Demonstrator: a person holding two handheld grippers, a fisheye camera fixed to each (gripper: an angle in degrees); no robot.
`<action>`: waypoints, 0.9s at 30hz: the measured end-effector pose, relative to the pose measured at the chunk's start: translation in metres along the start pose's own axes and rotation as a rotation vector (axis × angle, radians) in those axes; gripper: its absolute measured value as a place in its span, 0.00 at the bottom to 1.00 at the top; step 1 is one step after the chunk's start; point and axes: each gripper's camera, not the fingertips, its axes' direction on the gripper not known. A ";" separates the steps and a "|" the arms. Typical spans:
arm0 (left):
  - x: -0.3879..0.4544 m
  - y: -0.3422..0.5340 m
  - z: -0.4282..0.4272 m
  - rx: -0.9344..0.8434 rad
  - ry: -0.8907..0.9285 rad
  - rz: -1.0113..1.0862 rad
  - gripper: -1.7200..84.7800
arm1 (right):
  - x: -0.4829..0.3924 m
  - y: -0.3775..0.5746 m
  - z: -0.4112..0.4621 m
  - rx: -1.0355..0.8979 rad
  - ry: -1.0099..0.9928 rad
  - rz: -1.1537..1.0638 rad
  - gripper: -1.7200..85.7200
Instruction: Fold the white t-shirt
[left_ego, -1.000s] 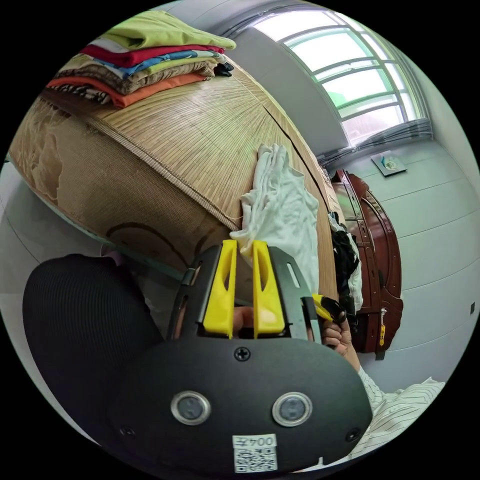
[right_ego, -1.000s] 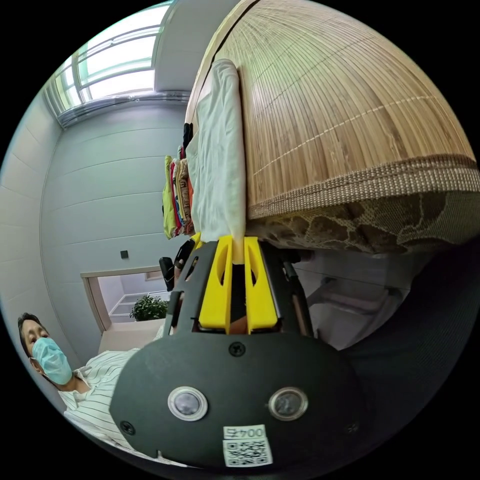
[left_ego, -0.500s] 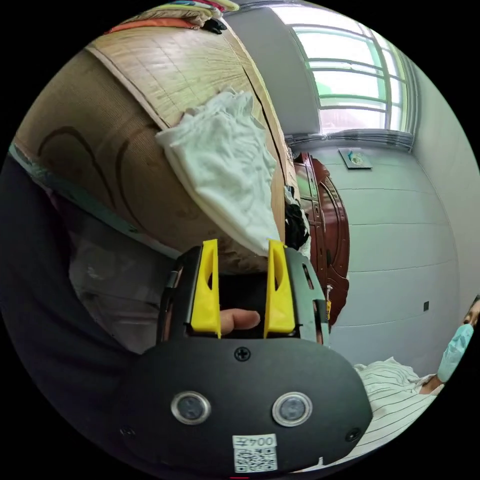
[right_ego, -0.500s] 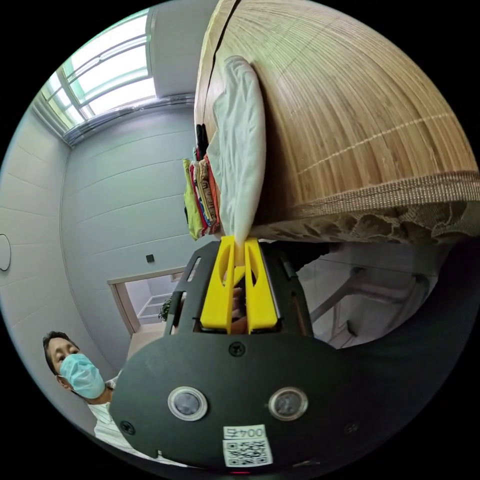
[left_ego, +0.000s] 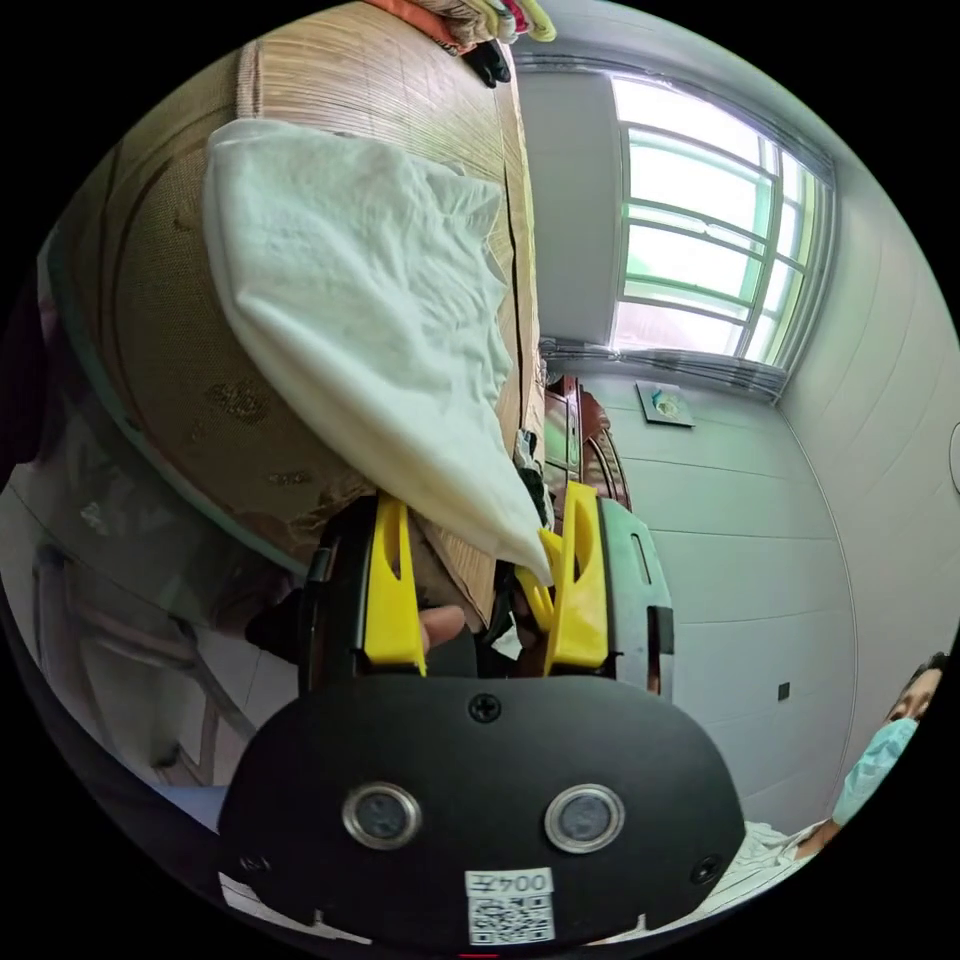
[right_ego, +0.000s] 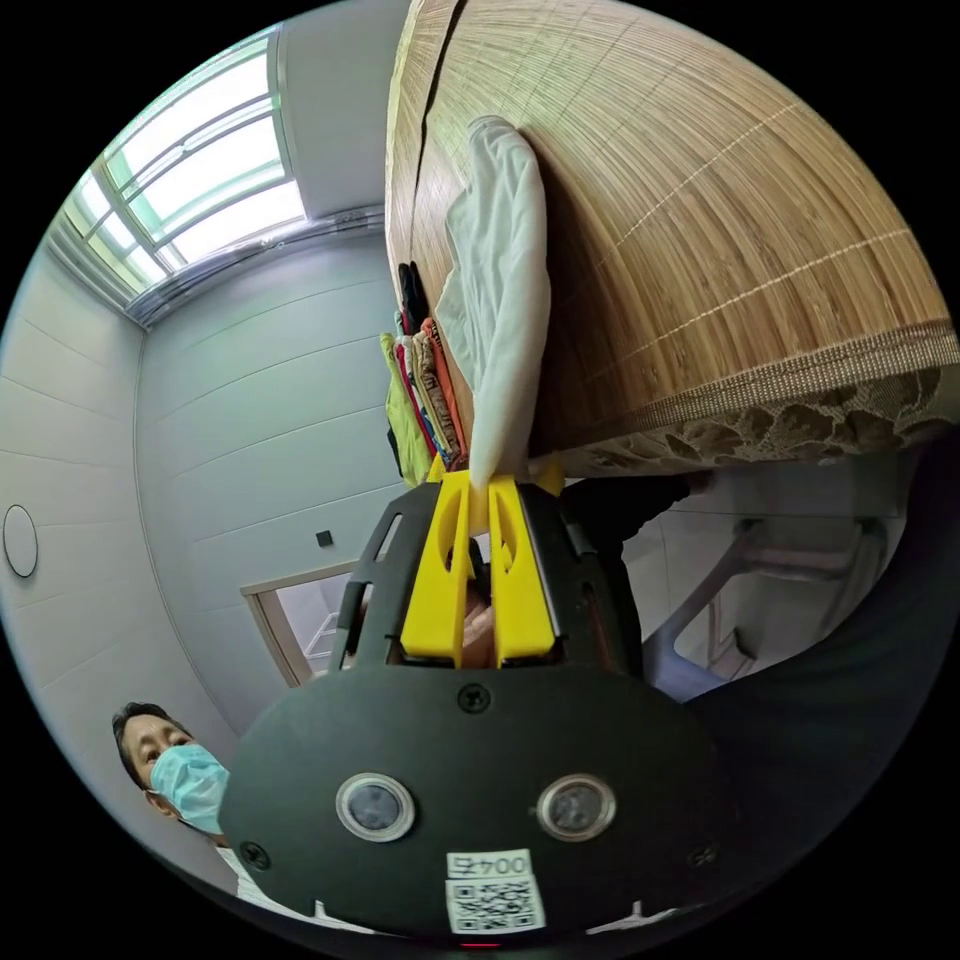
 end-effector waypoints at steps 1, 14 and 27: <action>0.000 -0.001 0.011 0.002 0.000 -0.005 0.26 | 0.003 0.000 -0.003 0.001 -0.022 0.008 0.07; 0.043 -0.043 0.058 0.081 -0.250 -0.041 0.08 | 0.013 -0.012 -0.041 0.042 -0.078 -0.152 0.19; 0.092 -0.130 0.047 -0.056 -0.211 -0.014 0.08 | 0.024 -0.124 -0.039 0.029 -0.176 -0.048 0.22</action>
